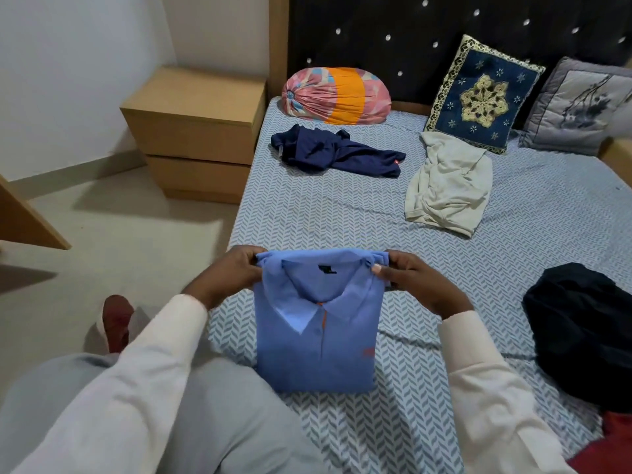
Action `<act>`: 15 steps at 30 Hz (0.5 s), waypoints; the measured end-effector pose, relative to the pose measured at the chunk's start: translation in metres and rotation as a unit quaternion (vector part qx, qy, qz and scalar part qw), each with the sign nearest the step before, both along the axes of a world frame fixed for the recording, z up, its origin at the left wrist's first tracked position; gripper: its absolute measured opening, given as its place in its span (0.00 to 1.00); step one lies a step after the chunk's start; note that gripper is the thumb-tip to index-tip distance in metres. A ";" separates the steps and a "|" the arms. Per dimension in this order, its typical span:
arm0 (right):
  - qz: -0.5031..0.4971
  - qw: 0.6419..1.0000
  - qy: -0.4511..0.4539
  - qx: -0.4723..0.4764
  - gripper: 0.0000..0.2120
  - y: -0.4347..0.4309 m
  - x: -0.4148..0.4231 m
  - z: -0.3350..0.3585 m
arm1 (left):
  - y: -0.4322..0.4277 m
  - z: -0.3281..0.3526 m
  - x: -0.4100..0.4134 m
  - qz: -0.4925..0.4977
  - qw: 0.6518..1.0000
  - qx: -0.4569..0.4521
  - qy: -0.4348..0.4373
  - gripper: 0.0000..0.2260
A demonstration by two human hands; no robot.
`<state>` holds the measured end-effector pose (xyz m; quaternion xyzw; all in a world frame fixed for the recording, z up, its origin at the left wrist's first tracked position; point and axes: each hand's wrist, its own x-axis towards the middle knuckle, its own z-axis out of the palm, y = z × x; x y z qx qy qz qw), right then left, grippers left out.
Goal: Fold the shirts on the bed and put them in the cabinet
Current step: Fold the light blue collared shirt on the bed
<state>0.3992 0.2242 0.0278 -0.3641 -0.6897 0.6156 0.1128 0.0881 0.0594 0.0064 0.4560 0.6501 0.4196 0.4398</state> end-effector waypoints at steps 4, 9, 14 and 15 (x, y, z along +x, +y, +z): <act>-0.151 0.986 -0.052 -0.054 0.13 0.023 -0.035 -0.049 | 0.050 -0.049 -0.004 0.149 0.987 -0.056 -0.032 0.17; -0.164 0.961 -0.216 -0.048 0.24 0.019 -0.032 -0.141 | 0.043 -0.090 0.015 0.127 0.944 -0.250 0.175 0.19; -0.120 0.945 -0.301 -0.049 0.22 -0.038 -0.022 -0.112 | -0.001 -0.090 0.044 0.036 0.933 -0.308 0.186 0.20; -0.103 0.943 -0.307 -0.070 0.23 -0.043 -0.018 -0.113 | -0.008 -0.092 0.046 0.020 0.931 -0.317 0.180 0.22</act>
